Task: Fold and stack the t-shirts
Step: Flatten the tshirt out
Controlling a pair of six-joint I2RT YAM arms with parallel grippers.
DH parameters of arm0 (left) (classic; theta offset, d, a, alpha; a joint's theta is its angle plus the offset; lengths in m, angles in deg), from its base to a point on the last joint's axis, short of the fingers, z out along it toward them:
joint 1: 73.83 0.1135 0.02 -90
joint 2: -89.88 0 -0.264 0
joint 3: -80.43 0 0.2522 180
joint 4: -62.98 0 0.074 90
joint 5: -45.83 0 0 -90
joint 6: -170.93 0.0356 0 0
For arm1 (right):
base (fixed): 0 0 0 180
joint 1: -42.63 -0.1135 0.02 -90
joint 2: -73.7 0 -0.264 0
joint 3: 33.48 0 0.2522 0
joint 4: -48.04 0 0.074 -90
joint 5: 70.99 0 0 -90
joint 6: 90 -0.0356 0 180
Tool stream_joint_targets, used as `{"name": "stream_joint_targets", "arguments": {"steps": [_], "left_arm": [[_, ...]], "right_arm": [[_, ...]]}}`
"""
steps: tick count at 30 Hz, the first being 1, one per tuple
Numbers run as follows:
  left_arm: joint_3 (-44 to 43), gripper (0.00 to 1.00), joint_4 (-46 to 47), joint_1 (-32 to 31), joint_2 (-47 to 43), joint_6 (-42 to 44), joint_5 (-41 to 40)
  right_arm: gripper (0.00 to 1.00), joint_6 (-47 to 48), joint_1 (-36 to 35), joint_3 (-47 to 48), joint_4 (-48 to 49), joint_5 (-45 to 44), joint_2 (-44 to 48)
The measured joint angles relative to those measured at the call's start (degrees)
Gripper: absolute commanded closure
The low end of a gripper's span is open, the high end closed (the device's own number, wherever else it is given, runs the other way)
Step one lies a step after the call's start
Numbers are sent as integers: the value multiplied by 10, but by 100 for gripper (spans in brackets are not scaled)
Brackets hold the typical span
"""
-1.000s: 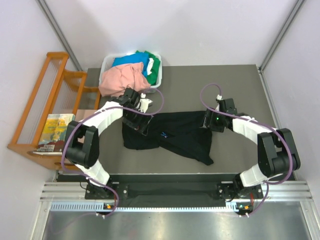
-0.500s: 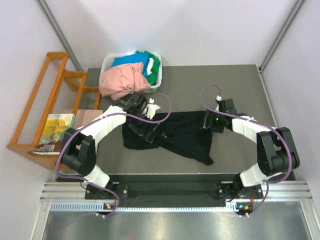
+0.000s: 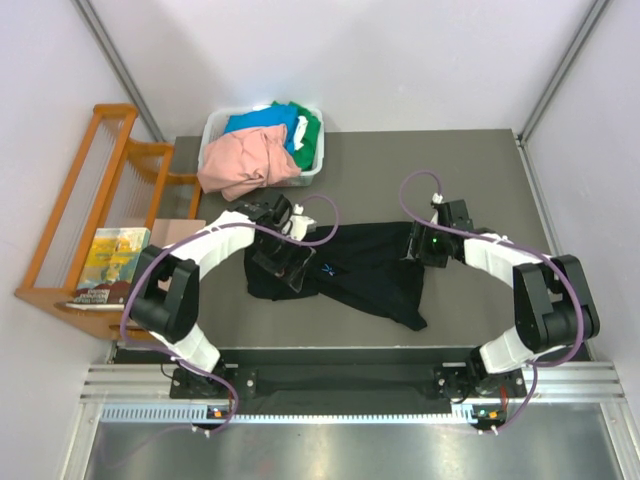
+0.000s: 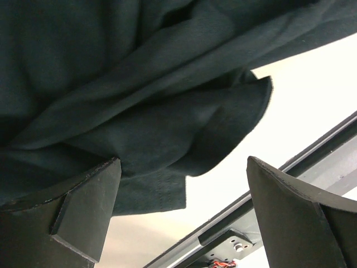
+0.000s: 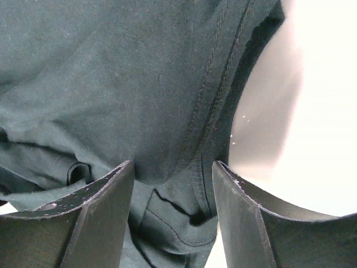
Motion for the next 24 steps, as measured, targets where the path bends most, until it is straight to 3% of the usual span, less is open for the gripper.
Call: {"name": "stream_joint_targets", "arguments": {"steps": [2,4,5,6,7,10,19,24], "left_arm": [[-2,1,0,7,0,0,-1],[-2,14,3,12,0,0,-5],[-2,28,4,14,0,0,-7],[-2,55,5,15,0,-1,-8],[-2,70,6,16,1,-1,-9],[-2,99,10,17,10,-1,-10],[-2,100,14,31,26,-2,-11],[-4,100,8,76,17,2,-5]], "right_arm": [[42,1,0,-2,1,0,2],[43,1,0,-4,2,0,5],[44,1,0,-5,3,0,5],[46,1,0,-7,5,0,5],[47,1,0,-7,6,1,5],[52,1,0,-8,6,3,5],[60,1,0,-11,9,10,5],[63,1,0,-11,8,10,5]]}}
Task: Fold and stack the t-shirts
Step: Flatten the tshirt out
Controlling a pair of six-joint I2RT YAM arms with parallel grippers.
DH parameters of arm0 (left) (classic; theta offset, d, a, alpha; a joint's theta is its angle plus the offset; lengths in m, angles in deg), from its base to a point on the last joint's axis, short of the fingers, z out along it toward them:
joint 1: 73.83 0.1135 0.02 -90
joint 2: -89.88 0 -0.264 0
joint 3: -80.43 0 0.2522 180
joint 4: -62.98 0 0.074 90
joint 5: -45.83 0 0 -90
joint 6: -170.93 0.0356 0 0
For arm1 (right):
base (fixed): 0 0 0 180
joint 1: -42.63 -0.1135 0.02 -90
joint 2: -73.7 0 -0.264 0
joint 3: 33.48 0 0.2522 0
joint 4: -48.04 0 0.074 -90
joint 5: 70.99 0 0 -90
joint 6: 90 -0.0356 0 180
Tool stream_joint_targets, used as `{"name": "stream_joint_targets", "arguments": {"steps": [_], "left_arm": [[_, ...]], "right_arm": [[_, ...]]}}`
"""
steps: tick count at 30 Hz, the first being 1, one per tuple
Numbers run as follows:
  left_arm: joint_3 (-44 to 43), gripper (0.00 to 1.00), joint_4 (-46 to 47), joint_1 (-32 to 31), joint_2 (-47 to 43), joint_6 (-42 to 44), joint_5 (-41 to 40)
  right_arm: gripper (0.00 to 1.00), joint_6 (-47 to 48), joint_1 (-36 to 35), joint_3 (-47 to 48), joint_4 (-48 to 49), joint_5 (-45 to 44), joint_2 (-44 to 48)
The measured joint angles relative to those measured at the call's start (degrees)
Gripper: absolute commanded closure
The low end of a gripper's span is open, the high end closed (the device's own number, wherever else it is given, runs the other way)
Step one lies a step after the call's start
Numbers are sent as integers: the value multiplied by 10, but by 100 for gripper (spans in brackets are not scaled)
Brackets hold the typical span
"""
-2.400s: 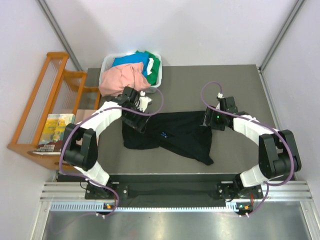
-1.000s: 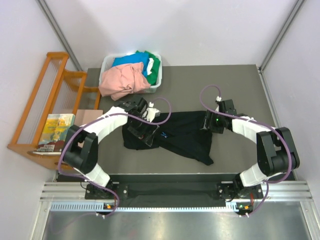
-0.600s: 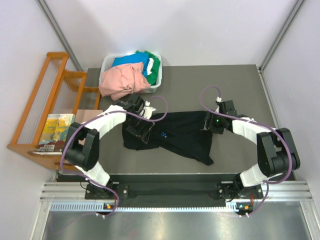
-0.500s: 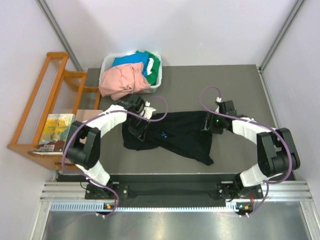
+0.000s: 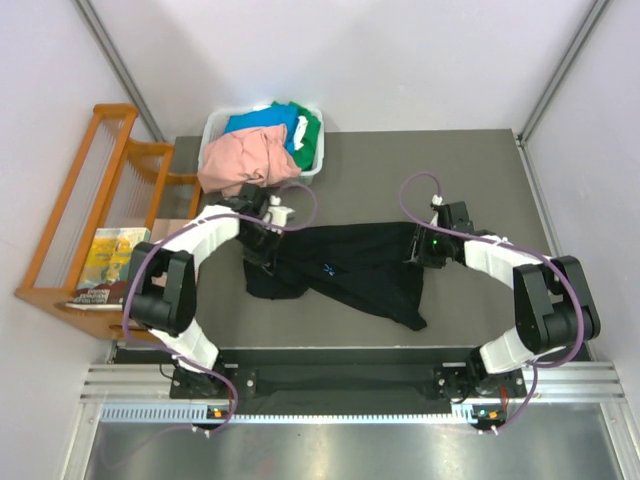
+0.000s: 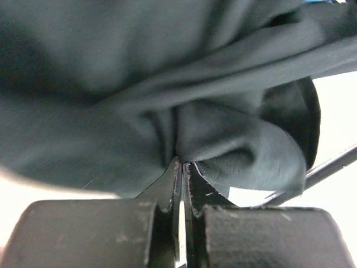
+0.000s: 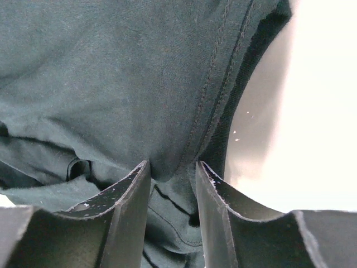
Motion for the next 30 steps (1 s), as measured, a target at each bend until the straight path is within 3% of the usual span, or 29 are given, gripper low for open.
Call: {"name": "stream_joint_targets", "arguments": {"steps": [7,11,13,16,19,26,28,30], "left_arm": [[-32,100,-31,199,-51,54,14],[-33,100,-67,278,-92,103,5],[-33,98,-86,297,-108,128,3],[-33,87,-108,313,-122,158,-2],[-33,86,-118,318,-127,172,-8],[-57,99,-118,326,-129,156,-21],[-77,100,-116,326,-129,145,-22],[-83,100,-115,327,-129,142,-23]], "right_arm": [[67,0,0,0,0,-2,0],[69,-1,0,0,0,-4,0],[72,-1,0,0,0,-7,0],[75,-2,0,0,-1,-18,0],[80,-2,2,0,-7,-32,0],[100,-16,64,0,-30,-60,49],[100,-23,95,2,-32,-68,76],[84,-28,114,4,-36,-75,97]]}}
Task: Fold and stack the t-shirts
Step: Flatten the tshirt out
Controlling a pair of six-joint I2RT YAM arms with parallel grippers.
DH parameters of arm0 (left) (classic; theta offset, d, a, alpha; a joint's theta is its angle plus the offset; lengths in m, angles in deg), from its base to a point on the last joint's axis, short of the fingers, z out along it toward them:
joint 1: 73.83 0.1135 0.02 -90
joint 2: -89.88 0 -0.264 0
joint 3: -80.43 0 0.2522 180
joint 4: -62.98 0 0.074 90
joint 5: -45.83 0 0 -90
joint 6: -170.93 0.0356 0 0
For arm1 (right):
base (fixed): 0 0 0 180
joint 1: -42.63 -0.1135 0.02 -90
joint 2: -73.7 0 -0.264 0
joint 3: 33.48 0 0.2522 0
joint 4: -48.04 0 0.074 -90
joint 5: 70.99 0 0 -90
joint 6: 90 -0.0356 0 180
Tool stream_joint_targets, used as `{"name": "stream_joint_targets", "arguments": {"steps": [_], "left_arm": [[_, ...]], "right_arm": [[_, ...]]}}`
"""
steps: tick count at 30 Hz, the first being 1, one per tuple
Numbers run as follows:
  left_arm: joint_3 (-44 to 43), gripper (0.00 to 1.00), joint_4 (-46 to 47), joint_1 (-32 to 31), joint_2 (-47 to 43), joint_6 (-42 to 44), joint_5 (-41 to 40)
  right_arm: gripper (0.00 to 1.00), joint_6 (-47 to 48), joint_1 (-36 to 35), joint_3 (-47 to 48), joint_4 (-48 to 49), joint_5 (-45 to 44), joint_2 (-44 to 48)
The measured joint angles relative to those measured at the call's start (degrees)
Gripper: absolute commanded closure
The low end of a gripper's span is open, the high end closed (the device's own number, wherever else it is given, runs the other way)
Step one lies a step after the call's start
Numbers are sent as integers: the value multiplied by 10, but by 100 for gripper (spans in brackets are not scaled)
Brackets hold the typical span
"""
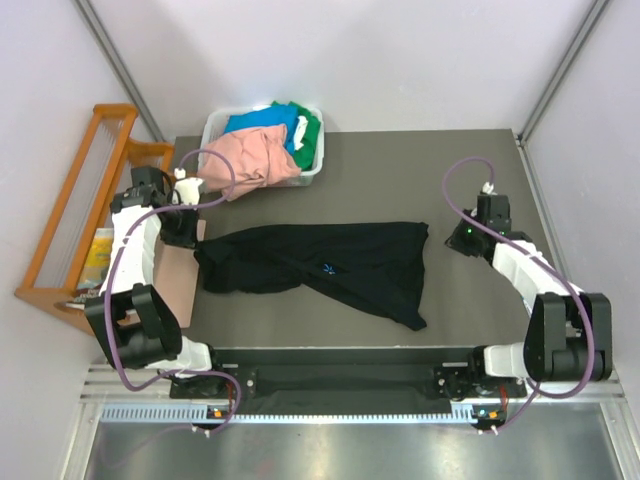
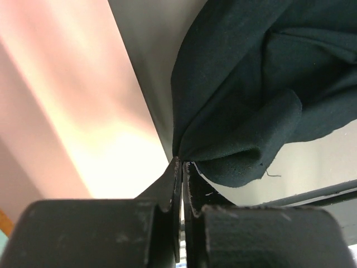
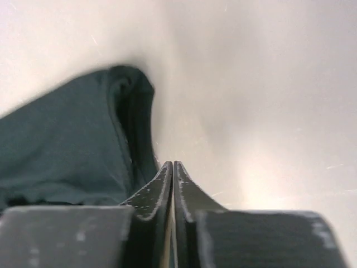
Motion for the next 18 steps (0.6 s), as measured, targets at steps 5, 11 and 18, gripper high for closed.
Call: {"name": "stream_joint_targets", "arguments": {"steps": [5,11,18], "left_arm": [[-3,98,0,0,0,-4,3],[-3,96,0,1,0,-5,14],[-3,96,-1,1,0,-5,22]], "right_arm": [[34,-4,3,2,-2,14,9],[41,1,-44,-14,-3,36,-13],[53,-3,-57,-70,-7,51,-14]]}}
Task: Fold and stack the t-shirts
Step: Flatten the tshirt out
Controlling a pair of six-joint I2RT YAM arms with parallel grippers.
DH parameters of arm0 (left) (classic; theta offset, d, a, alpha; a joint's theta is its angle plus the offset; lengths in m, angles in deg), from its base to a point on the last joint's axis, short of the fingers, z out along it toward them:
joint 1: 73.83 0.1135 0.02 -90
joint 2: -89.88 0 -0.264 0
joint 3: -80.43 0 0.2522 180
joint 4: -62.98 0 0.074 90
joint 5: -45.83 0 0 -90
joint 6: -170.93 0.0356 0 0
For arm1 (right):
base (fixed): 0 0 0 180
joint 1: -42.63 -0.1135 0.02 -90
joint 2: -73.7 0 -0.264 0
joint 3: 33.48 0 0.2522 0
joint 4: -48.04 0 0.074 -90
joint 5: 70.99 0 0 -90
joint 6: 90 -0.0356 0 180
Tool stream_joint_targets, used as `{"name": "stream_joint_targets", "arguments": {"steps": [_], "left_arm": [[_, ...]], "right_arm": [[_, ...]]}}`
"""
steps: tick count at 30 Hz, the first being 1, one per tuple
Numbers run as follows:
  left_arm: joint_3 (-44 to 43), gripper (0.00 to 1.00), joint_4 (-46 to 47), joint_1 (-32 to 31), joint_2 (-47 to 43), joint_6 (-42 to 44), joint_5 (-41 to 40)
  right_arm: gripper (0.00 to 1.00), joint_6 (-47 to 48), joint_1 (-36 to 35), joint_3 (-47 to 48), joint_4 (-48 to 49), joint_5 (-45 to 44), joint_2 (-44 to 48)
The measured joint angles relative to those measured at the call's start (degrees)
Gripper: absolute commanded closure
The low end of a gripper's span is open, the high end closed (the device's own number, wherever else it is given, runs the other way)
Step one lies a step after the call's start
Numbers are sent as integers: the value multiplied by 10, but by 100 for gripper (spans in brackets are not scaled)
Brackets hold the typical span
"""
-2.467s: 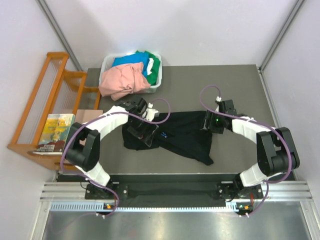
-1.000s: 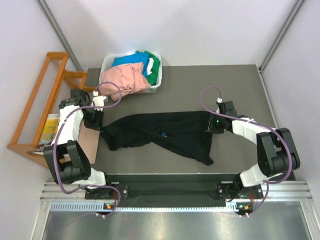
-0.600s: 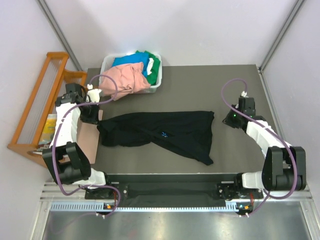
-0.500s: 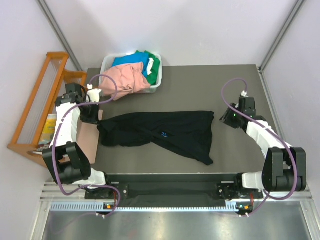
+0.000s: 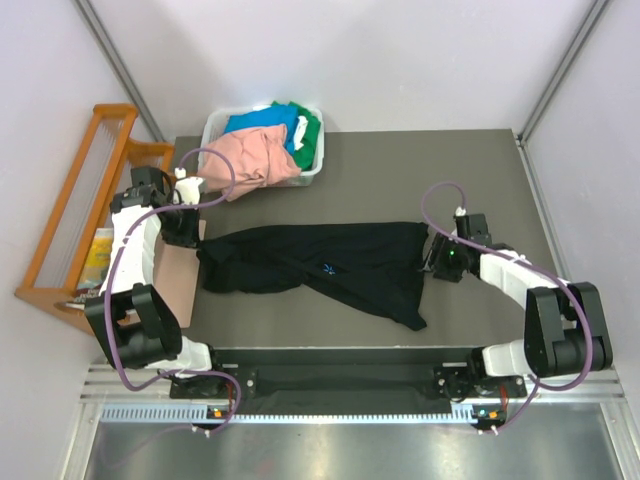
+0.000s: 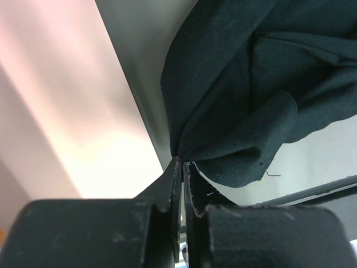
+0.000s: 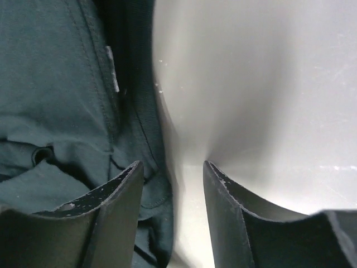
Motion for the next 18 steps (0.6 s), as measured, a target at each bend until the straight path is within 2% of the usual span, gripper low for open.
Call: {"name": "stream_joint_targets", "arguments": {"steps": [10,13,16,17,18], "left_arm": [[1,95,-2,0,0,0,11],[6,95,-2,0,0,0,11],[9,95,-3,0,0,0,11],[9,95,-3,0,0,0,11],[9,95,-3,0,0,0,11]], "right_arm": [[57,-10,-4,-1,39,25,-19],[63,-16,-10,1,63,36,-33],[74,-21,-23,10,83,47,-56],[84,-24,-28,13,87,47,-63],[89,-26,-35,16,93,49,-70]]}}
